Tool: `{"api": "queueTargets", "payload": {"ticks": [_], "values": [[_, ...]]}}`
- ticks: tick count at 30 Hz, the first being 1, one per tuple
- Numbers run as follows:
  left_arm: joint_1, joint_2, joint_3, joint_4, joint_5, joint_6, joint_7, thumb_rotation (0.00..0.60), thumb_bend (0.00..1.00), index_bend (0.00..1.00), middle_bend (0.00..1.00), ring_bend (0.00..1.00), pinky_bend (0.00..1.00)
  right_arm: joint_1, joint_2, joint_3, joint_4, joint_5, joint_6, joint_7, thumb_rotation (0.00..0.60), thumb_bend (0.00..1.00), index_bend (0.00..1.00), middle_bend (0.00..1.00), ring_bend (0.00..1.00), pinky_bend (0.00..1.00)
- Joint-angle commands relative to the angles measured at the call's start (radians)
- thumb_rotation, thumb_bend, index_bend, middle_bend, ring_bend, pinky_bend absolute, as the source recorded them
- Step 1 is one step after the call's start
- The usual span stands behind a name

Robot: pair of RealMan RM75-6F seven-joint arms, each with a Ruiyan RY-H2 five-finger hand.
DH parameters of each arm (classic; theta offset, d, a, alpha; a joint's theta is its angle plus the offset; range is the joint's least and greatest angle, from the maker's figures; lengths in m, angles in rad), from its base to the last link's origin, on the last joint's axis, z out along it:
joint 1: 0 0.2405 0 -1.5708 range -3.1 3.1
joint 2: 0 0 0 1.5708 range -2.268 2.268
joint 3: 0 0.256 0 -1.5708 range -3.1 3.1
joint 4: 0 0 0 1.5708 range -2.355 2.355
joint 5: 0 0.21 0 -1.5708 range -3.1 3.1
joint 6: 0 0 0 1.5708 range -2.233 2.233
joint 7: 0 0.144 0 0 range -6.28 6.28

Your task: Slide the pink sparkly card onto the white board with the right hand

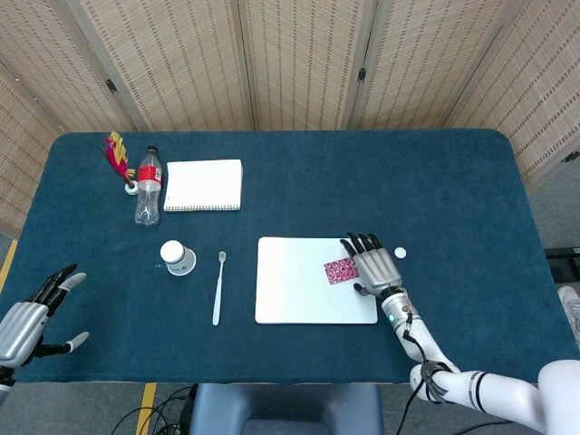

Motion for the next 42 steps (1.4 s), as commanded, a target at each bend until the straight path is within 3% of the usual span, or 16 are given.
{"api": "queueTargets", "payload": {"ticks": [1,4,9,13,18,33,42], "values": [[-0.001,-0.002,-0.001,-0.004,-0.004,-0.005,0.012,0.600,0.25,0.11,0.02,0.06,0.30,-0.012,0.043,-0.006,-0.040,-0.007,0.010,0.022,0.600,0.18,0.00,0.00,0.00,0.00],[0.000,-0.004,-0.004,-0.008,-0.012,-0.009,0.024,0.600,0.25,0.11,0.02,0.06,0.30,-0.037,0.102,-0.009,-0.083,-0.037,0.035,0.073,0.600,0.18,0.01,0.00,0.00,0.00],[-0.001,-0.011,-0.008,-0.017,-0.022,-0.017,0.058,0.600,0.25,0.11,0.02,0.06,0.30,-0.076,0.189,-0.012,-0.072,-0.074,0.059,0.158,0.600,0.19,0.24,0.05,0.00,0.00],[-0.004,-0.019,-0.009,-0.031,-0.027,-0.029,0.101,0.600,0.26,0.11,0.02,0.06,0.30,-0.069,0.220,-0.011,-0.021,-0.063,0.016,0.192,0.600,0.23,0.35,0.07,0.00,0.00],[-0.014,-0.030,-0.012,-0.042,-0.037,-0.056,0.137,0.600,0.25,0.11,0.02,0.06,0.30,-0.050,0.206,-0.018,0.062,-0.050,-0.038,0.207,0.600,0.23,0.36,0.07,0.00,0.00],[-0.025,-0.033,-0.021,-0.039,-0.060,-0.084,0.139,0.600,0.26,0.11,0.02,0.06,0.30,-0.045,0.026,-0.041,0.345,-0.125,-0.024,0.271,0.600,0.24,0.36,0.07,0.00,0.00],[-0.027,-0.032,-0.020,-0.036,-0.059,-0.087,0.132,0.600,0.26,0.11,0.02,0.06,0.30,-0.030,-0.017,-0.030,0.407,-0.138,-0.052,0.290,0.600,0.24,0.36,0.08,0.00,0.00]]}}
